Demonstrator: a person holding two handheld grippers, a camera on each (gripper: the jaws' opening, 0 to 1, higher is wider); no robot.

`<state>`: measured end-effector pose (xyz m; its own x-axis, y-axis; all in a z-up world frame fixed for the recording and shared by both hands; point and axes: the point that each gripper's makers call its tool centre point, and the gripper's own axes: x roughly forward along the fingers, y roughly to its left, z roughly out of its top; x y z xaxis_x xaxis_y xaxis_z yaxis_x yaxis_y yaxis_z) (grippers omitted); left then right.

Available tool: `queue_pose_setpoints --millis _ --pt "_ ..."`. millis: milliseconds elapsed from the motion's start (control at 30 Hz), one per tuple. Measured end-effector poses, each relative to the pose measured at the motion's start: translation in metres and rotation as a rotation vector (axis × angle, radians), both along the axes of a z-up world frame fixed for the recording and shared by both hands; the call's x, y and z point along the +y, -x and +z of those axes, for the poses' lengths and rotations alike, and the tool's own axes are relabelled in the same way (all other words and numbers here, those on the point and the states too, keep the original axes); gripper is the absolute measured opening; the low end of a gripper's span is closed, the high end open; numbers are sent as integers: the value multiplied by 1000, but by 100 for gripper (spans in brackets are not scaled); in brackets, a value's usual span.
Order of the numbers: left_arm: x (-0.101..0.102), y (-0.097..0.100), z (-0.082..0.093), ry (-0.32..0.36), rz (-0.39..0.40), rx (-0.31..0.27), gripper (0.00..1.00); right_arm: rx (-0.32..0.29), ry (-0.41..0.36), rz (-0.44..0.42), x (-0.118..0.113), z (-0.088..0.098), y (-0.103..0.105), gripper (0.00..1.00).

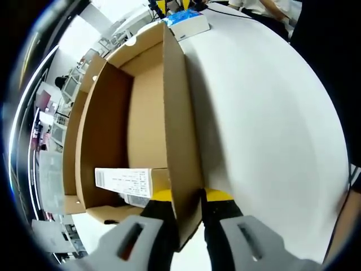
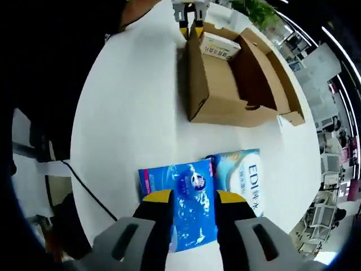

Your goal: Operate the shoe box by opening the lid, removing the specified soft item, and placing it in the target area until the item is outside and the box remains undamaged.

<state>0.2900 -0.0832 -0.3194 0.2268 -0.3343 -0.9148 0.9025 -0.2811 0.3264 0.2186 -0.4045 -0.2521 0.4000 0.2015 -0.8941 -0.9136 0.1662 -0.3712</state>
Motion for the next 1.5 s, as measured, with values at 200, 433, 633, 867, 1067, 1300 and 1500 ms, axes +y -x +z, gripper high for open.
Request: queue_pose_setpoints --millis 200,433,633,867,1067,1300,1500 --pt "-1 0 0 6 0 3 14 -212 -19 217 72 46 -51 41" --pt "-1 0 0 12 6 8 15 -252 -61 368 129 57 -79 50" --pt "0 0 1 19 2 14 16 -241 -21 489 175 51 -103 54" --pt "0 0 0 18 2 12 15 -215 -92 542 214 42 -111 55" --pt "1 -1 0 7 -1 6 14 -216 -31 577 225 32 -123 55" --pt "1 -1 0 11 -3 8 15 -191 7 644 252 13 -136 57" --pt "1 0 0 9 -4 7 15 -152 37 724 274 -5 -147 57"
